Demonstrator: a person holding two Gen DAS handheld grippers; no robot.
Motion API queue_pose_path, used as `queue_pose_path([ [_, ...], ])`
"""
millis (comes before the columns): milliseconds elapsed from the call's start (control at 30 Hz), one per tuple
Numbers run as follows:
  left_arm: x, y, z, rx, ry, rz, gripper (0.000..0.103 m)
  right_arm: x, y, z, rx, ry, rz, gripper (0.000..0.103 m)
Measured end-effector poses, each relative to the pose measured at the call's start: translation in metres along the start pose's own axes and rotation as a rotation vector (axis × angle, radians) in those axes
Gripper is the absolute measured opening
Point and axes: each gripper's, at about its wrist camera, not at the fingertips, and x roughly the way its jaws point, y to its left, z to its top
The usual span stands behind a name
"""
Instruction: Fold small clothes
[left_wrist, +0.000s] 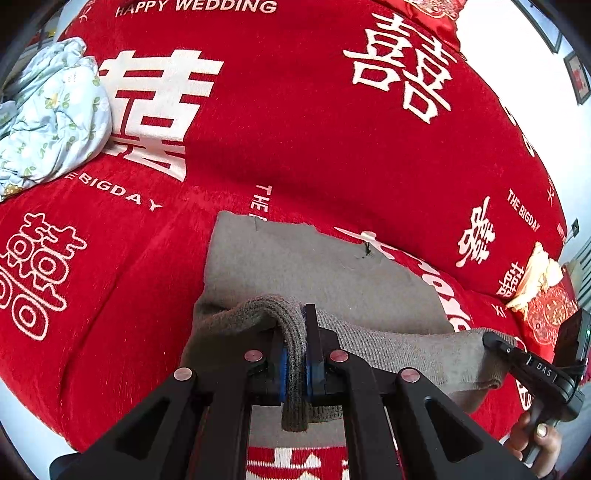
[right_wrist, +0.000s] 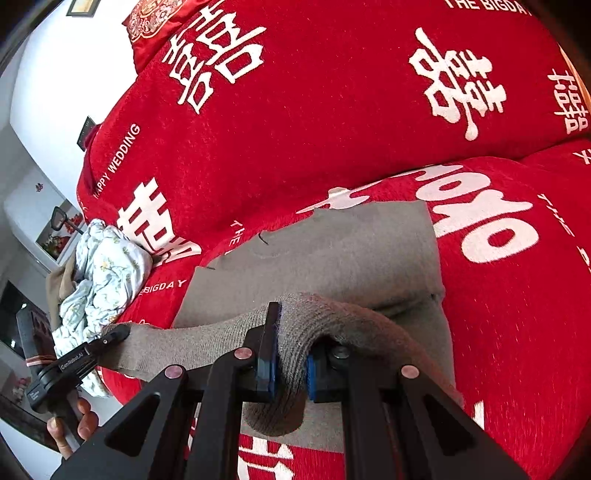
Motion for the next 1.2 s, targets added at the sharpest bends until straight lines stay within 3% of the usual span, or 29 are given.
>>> queue_pose_path([
  [500,0.024,-0.007,0.029,-0.003,0.019,0.005,0.007,0.023,-0.014,0.024,0.065,0.030,0.023,0.013],
  [1200,0.031,-0.012,0.045,0.023,0.010,0.038,0.007,0.041,-0.013,0.048,0.035,0.059,0.030,0.013],
])
